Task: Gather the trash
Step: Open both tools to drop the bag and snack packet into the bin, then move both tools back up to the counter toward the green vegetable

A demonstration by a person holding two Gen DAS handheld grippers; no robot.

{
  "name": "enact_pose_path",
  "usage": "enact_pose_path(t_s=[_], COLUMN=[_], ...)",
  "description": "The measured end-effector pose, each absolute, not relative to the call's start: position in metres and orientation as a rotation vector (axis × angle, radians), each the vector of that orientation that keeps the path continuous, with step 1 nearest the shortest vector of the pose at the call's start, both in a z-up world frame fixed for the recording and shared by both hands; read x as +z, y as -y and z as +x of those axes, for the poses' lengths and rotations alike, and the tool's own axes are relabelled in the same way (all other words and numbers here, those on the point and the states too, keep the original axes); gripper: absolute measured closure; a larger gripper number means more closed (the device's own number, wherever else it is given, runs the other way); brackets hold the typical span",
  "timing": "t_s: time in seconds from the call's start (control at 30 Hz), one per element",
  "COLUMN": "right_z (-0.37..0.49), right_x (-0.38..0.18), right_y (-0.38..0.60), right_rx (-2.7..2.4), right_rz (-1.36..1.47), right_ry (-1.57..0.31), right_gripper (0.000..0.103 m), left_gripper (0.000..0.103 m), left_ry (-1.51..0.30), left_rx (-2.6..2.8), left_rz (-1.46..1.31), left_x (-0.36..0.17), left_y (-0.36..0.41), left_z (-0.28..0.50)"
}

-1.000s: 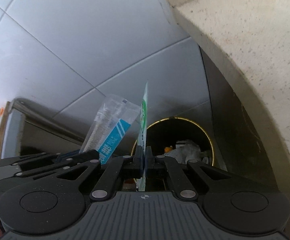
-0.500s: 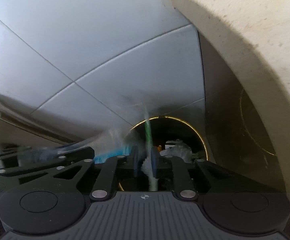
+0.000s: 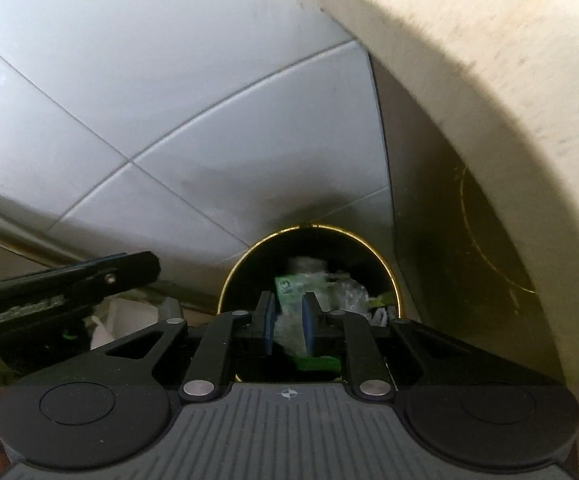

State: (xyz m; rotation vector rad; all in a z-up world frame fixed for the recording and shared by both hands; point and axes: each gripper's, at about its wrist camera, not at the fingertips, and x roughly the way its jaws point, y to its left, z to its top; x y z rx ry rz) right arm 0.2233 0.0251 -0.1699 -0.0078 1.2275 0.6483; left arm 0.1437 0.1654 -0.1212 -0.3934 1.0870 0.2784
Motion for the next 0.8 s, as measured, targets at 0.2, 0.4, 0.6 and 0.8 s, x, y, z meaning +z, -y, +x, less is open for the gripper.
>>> enact_pose_path(t_s=[0.2, 0.4, 0.6, 0.8], right_z=[0.215, 0.209, 0.199, 0.192], right_x=[-0.136, -0.091, -0.048, -0.027], right_y=[-0.012, 0.005, 0.028, 0.056], right_rx=[0.669, 0.649, 0.593, 0.500], right_rz=[-0.006, -0.055, -0.142, -0.221], right_ry=[-1.178, -1.075, -0.919, -0.798], right_gripper=[0.076, 0.064, 0.059, 0.053], left_gripper=[0.086, 0.086, 0.086, 0.086], left_ry=[-1.055, -1.014, -0.951, -0.885], left_rx=[0.262, 0.249, 0.249, 0.235], left_rz=[-0.368, -0.341, -0.272, -0.199], left_x=[-0.114, -0.107, -0.097, -0.088], left_y=[-0.163, -0.159, -0.150, -0.138], left_z=[0.143, 0.142, 0.139, 0.135])
